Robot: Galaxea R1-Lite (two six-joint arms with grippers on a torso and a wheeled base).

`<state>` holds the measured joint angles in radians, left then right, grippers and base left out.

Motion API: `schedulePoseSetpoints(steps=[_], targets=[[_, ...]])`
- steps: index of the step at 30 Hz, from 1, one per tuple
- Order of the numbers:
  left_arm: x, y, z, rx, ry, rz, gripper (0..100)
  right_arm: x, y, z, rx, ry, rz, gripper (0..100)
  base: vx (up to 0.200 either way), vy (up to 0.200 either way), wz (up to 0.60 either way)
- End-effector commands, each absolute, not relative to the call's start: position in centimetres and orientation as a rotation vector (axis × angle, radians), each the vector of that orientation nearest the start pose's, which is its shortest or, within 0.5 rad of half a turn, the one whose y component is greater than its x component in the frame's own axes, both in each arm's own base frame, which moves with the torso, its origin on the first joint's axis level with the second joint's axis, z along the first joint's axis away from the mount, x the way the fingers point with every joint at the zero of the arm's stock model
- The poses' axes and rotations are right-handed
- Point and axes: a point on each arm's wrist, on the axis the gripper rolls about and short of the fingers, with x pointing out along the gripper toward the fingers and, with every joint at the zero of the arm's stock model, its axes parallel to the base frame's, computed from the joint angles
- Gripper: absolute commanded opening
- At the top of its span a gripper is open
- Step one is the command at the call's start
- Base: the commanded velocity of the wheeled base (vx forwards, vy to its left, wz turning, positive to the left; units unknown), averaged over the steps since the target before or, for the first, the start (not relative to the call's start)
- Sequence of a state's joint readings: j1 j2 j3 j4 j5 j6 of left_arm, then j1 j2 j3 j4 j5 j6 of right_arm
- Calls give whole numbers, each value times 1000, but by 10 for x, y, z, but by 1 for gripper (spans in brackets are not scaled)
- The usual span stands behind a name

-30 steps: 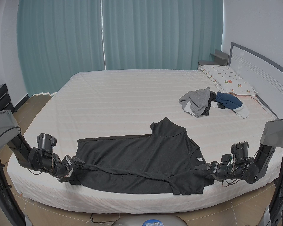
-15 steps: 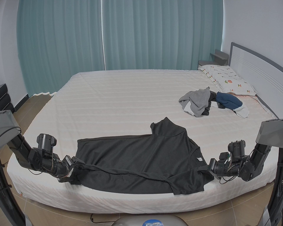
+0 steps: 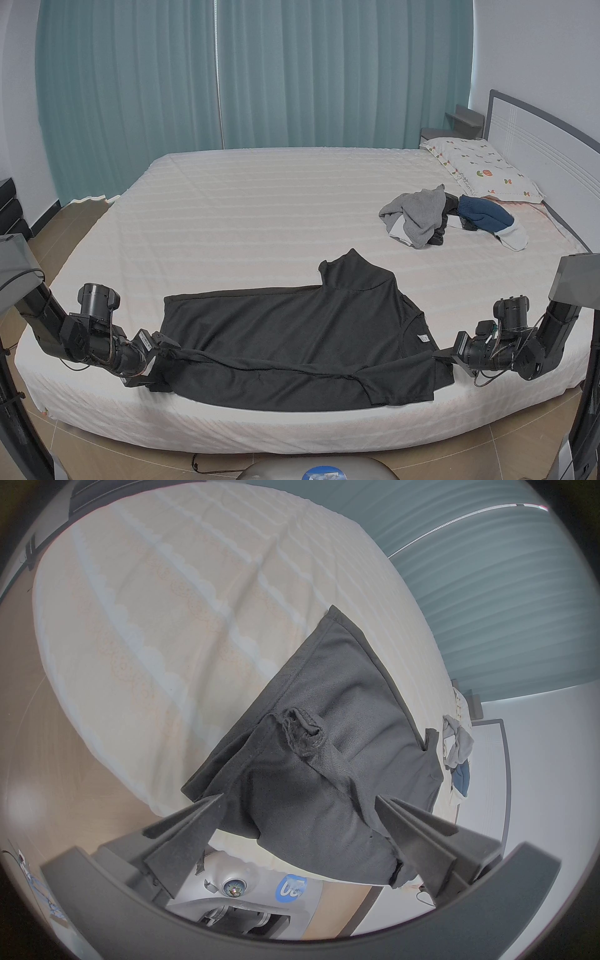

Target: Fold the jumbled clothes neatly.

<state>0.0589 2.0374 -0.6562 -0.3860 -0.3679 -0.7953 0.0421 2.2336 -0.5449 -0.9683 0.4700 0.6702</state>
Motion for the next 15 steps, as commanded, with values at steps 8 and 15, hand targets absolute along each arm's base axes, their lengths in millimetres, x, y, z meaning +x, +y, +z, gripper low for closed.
schedulePoseSetpoints(steps=[8,15], targets=[[299,11,29,-936,1032,121,100,316,20,-5,812,828,226,0,0,0,0],[319,11,40,-925,965,100,100,316,22,-2,824,825,230,0,0,0,0]])
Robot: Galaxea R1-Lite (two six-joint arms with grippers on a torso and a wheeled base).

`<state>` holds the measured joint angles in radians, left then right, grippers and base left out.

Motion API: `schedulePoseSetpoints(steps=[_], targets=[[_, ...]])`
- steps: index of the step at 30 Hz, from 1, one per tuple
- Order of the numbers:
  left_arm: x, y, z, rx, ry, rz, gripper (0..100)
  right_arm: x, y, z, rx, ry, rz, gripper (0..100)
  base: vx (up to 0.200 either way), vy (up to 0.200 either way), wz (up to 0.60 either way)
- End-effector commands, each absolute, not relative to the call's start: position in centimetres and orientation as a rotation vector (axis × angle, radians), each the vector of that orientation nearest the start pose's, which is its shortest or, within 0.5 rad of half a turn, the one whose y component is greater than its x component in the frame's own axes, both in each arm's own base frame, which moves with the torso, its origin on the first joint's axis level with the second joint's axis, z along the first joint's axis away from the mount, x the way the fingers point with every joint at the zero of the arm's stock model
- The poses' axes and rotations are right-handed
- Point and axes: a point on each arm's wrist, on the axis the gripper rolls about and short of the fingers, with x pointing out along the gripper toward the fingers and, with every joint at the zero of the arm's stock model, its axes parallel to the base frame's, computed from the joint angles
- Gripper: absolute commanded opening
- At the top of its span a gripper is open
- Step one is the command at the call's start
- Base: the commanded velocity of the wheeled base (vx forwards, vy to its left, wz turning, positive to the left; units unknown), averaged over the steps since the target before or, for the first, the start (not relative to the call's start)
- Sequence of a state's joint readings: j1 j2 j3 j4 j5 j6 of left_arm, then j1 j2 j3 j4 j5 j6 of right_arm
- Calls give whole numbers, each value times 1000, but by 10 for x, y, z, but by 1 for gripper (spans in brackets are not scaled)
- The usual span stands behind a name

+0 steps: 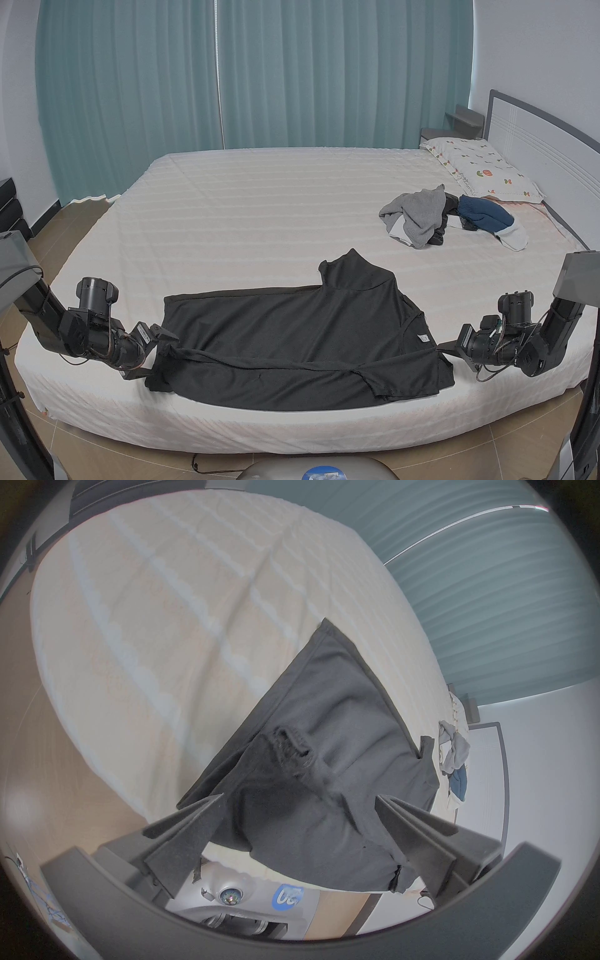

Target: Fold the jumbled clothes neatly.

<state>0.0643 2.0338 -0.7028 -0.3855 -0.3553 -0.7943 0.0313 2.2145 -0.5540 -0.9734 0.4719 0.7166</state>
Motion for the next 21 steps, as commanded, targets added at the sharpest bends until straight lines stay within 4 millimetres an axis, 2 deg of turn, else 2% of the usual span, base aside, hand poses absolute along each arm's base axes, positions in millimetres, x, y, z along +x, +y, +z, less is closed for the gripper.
schedulePoseSetpoints(steps=[1,5,10,17,18,21], targets=[[324,11,41,-929,956,97,100,315,23,-2,823,827,232,0,0,0,0],[341,13,34,-917,942,124,100,315,25,-3,822,833,236,0,0,0,0],[349,14,15,-892,960,171,100,314,28,-3,818,839,245,0,0,0,0],[357,6,17,-852,937,168,100,313,30,-3,815,845,251,0,0,0,0],[358,3,18,-846,934,162,0,313,31,-3,814,846,253,0,0,0,0],[361,0,19,-837,927,160,0,313,31,-3,814,846,253,0,0,0,0]])
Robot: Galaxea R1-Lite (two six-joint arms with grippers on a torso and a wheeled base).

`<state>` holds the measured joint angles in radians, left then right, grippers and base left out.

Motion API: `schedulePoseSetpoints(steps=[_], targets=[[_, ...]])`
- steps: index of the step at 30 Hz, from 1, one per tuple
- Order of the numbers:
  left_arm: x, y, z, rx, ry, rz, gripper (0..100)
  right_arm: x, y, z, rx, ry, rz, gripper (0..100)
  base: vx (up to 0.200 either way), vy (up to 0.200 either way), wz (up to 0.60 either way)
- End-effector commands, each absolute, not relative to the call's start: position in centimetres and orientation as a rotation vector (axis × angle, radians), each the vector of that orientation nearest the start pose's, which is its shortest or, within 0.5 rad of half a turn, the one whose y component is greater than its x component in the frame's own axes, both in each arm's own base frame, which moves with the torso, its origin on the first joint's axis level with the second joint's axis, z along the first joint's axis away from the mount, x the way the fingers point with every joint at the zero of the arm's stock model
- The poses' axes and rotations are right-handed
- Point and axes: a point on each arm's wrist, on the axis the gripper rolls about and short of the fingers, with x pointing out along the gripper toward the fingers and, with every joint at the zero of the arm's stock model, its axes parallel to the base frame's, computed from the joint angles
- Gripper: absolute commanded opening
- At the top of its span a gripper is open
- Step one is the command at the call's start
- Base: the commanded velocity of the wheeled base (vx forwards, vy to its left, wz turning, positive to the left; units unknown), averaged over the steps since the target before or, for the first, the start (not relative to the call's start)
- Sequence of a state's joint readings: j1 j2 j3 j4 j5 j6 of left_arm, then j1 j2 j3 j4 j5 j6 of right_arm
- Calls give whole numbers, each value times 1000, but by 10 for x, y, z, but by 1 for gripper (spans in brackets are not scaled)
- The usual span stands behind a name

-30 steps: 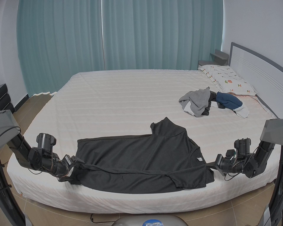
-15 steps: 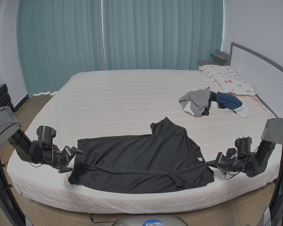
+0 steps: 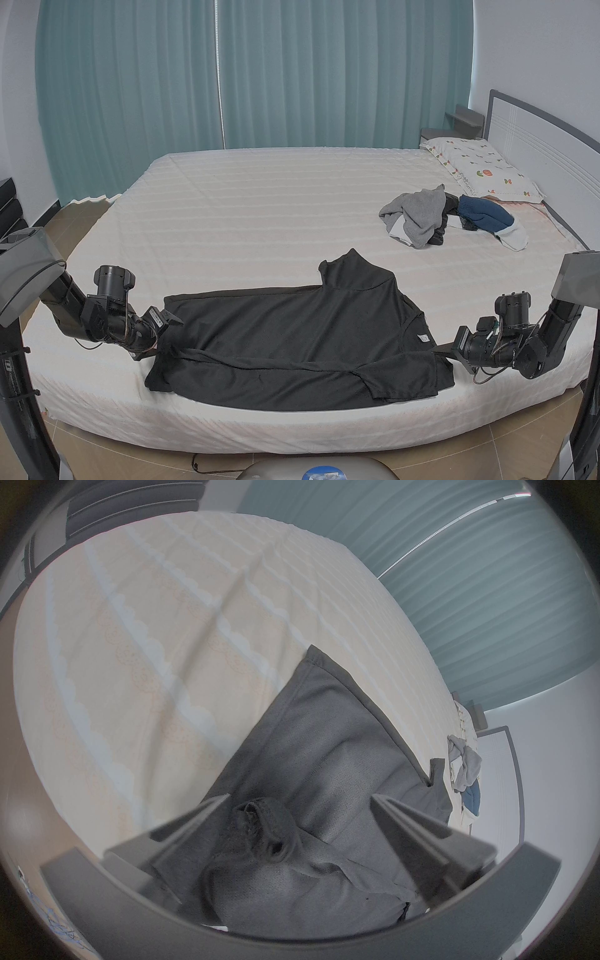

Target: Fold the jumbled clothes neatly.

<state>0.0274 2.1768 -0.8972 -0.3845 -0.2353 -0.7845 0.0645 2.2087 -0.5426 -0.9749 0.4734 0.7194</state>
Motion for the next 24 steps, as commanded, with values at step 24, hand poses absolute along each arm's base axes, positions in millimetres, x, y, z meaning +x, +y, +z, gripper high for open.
schedulePoseSetpoints(steps=[24], targets=[[361,18,39,-795,853,144,0,310,32,3,815,835,257,0,0,0,0]])
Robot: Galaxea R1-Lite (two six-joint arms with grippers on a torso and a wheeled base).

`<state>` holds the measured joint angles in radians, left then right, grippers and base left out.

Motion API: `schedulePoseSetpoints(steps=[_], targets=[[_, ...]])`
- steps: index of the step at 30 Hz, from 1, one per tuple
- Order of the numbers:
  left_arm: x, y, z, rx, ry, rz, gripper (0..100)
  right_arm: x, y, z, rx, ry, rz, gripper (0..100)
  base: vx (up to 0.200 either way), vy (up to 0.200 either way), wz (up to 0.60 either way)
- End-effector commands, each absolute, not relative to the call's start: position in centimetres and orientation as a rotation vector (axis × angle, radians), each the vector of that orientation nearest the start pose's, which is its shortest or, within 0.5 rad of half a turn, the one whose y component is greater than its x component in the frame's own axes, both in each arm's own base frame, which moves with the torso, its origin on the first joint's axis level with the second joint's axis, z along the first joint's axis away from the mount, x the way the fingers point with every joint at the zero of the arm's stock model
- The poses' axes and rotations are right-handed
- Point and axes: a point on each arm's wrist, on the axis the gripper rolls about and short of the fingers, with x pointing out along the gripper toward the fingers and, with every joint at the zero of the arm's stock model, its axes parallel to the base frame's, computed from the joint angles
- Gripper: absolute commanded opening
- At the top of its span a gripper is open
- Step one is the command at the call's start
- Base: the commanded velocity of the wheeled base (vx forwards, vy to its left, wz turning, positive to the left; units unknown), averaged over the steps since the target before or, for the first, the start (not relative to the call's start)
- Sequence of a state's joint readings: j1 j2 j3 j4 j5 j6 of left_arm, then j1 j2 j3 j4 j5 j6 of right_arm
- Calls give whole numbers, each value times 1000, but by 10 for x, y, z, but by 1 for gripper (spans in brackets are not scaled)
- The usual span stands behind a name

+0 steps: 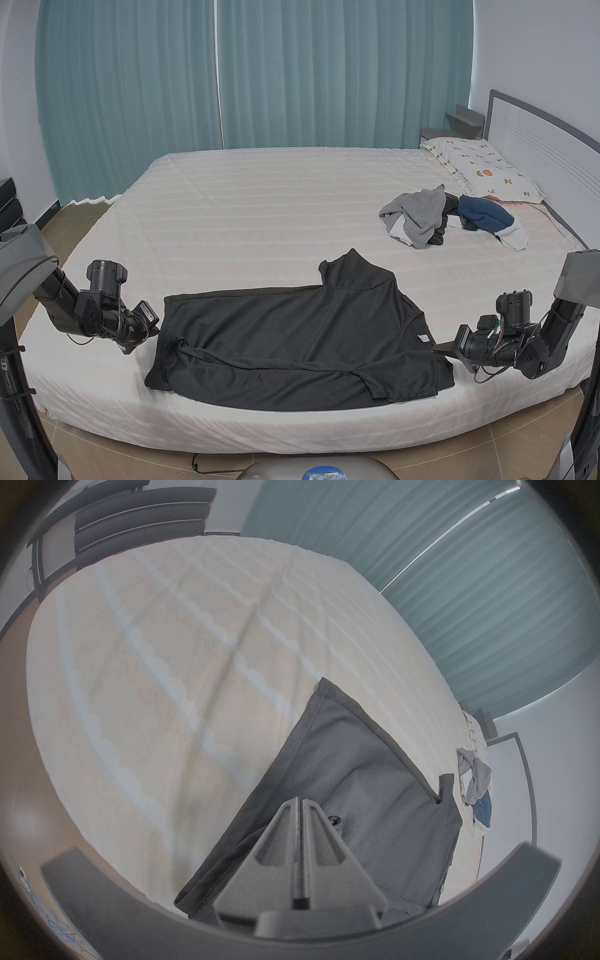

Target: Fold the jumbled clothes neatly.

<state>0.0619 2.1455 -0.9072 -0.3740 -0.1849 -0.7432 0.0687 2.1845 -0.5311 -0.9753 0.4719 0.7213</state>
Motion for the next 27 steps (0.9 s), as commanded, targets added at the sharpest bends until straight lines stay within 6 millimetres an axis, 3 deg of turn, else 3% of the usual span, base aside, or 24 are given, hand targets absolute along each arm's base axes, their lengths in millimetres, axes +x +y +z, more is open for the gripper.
schedulePoseSetpoints(steps=[1,2,3,10,23,27], targets=[[361,18,39,-795,853,144,0,310,32,3,815,835,257,0,0,0,0],[364,20,37,-788,871,72,0,309,32,2,816,842,256,0,0,0,0],[365,22,34,-776,882,26,100,309,32,2,816,842,256,0,0,0,0],[373,26,14,-634,909,-124,100,308,38,1,806,855,274,0,0,0,0],[390,2,26,-497,857,-202,100,306,40,0,802,860,277,0,0,0,0],[394,-6,17,-329,862,-130,100,306,40,1,803,858,278,0,0,0,0]])
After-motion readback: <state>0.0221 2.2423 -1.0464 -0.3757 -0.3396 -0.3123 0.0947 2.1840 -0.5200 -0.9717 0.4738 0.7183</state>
